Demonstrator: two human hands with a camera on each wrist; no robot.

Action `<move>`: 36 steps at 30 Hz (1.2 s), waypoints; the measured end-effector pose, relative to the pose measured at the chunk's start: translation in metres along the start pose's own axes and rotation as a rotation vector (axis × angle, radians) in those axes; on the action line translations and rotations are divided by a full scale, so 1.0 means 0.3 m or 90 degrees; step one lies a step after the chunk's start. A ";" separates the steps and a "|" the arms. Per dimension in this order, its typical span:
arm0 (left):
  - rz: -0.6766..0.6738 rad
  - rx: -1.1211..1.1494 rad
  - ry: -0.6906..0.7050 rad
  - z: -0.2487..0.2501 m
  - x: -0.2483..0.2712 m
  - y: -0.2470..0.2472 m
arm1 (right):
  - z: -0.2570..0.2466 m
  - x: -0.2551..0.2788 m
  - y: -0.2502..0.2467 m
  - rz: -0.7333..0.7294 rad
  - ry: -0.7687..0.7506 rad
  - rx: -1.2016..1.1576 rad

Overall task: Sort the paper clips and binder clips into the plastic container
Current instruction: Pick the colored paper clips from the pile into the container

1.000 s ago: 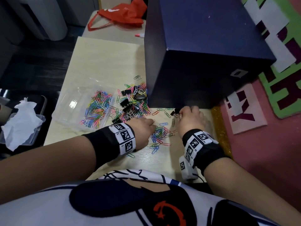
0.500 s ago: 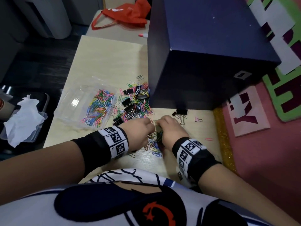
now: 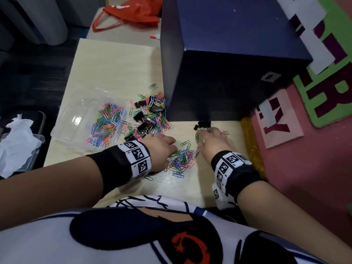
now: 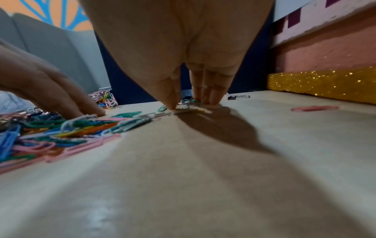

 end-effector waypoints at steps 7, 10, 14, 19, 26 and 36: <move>-0.017 0.013 -0.011 0.002 0.009 -0.001 | 0.002 -0.032 0.016 0.066 0.012 -0.108; -0.022 0.019 -0.009 0.003 0.008 -0.004 | -0.002 -0.037 -0.001 0.086 0.025 -0.146; -0.036 0.027 -0.014 -0.001 0.005 -0.010 | -0.018 -0.038 -0.021 0.094 0.037 -0.161; -0.034 0.035 -0.015 -0.002 0.003 -0.015 | -0.027 -0.051 -0.021 0.068 0.039 -0.136; -0.026 0.048 -0.013 -0.004 0.003 -0.007 | -0.021 -0.052 -0.012 0.102 0.058 -0.149; -0.027 0.050 -0.011 -0.006 -0.002 -0.009 | 0.014 -0.053 -0.093 0.109 0.146 0.039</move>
Point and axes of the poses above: each hand's wrist, its own x-axis away from the middle knuckle, its own y-axis out of the palm, z = x × y, the point moved 3 cm from there along -x, towards the middle knuckle, and after that the axes turned 4 degrees about -z, right-handed, at the moved point
